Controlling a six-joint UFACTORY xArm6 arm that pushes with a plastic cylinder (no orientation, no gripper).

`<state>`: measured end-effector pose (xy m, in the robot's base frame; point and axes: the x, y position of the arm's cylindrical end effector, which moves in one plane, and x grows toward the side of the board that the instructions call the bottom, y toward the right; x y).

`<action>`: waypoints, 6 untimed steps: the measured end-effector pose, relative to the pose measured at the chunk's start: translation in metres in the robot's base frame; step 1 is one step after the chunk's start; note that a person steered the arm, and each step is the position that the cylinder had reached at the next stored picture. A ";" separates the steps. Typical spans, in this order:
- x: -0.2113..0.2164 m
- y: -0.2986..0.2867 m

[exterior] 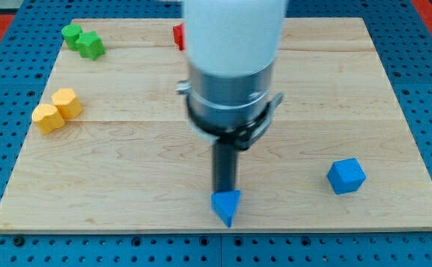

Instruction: Move blue triangle towards the blue cube

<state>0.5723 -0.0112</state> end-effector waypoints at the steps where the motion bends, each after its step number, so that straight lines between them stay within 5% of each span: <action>1: 0.027 -0.026; 2: 0.046 -0.047; 3: 0.047 -0.008; 5: 0.027 0.134; 6: 0.044 0.112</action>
<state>0.6164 0.1003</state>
